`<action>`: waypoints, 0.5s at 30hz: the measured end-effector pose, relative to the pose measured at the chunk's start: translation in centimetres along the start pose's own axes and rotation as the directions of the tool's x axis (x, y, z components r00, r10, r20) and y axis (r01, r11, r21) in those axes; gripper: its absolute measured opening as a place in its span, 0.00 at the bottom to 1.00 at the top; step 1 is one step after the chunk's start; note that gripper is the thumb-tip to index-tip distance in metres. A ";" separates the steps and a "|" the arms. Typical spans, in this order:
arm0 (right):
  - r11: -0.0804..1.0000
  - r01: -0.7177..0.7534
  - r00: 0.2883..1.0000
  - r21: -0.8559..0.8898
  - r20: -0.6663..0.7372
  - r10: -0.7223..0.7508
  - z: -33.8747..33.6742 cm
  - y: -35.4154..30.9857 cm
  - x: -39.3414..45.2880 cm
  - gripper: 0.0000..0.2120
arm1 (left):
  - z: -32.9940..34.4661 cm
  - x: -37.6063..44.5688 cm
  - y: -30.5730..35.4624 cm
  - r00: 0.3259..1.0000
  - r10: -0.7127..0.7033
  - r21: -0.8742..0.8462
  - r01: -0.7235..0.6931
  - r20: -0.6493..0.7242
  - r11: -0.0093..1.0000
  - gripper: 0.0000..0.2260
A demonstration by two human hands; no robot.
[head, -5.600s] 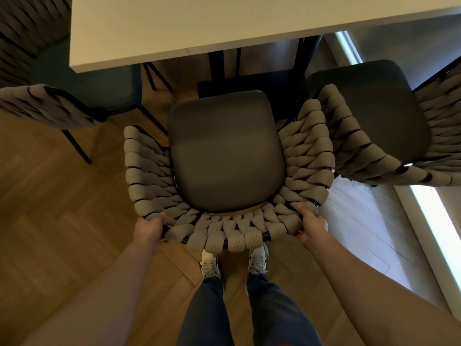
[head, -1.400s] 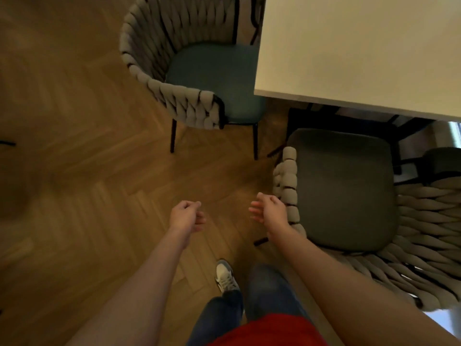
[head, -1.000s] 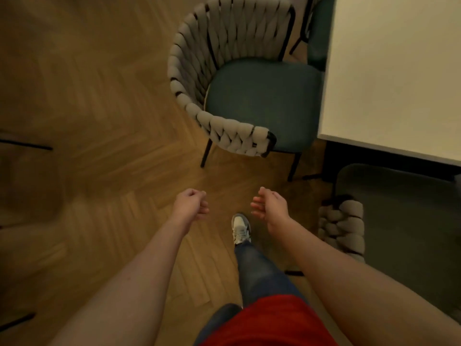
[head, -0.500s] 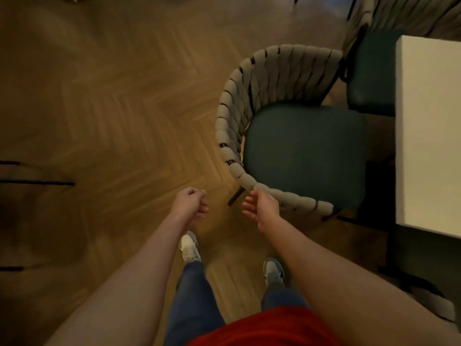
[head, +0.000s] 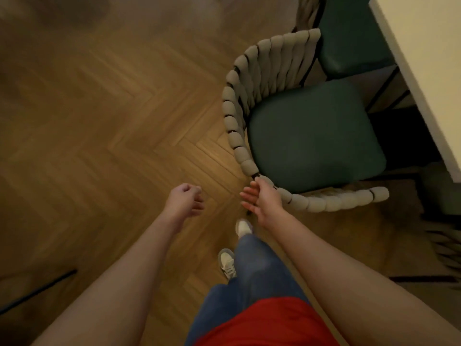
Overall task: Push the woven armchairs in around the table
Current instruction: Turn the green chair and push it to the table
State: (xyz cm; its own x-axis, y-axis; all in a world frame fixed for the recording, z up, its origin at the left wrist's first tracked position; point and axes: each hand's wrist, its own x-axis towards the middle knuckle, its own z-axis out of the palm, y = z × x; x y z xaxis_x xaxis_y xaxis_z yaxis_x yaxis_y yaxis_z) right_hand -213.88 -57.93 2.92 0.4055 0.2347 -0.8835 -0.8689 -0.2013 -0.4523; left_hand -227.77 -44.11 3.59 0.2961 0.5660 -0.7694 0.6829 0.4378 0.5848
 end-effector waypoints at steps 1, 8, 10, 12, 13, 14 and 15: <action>0.999 0.032 0.999 -0.021 -0.001 -0.032 0.8 -0.4 0.3 0.10 | -0.6 0.9 0.8 1.000 0.019 0.031 -0.020 0.020 0.999 0.06; 0.947 0.198 0.976 -0.252 -0.043 -0.216 3.7 -2.7 3.7 0.09 | -2.0 6.8 7.2 0.985 0.098 0.266 -0.134 0.144 0.955 0.07; 0.923 0.216 0.967 -0.318 -0.063 -0.248 4.4 -3.3 4.2 0.10 | -1.9 8.4 9.2 0.978 0.093 0.333 -0.153 0.188 0.930 0.08; 0.884 0.241 0.952 -0.401 -0.080 -0.296 4.9 -3.2 4.5 0.10 | -1.7 9.9 11.0 0.966 0.108 0.430 -0.202 0.233 0.880 0.09; 0.859 0.256 0.944 -0.443 -0.078 -0.321 5.2 -3.2 4.5 0.09 | -1.7 10.6 12.0 0.959 0.123 0.474 -0.235 0.255 0.849 0.09; 0.839 0.261 0.937 -0.477 -0.083 -0.338 5.4 -3.3 4.6 0.09 | -1.7 11.3 13.0 0.953 0.138 0.517 -0.265 0.271 0.814 0.09; 0.827 0.256 0.933 -0.501 -0.095 -0.347 5.6 -3.3 4.7 0.08 | -1.7 12.0 14.0 0.947 0.150 0.558 -0.290 0.283 0.778 0.08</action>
State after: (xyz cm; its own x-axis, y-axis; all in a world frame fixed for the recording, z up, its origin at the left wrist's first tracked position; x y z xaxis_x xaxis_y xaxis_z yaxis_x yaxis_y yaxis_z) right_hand -210.67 -50.88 0.98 0.7065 0.1987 -0.6792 -0.4722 -0.5826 -0.6616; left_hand -215.78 -29.99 2.97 0.5720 0.4045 -0.7136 0.8177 -0.2132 0.5346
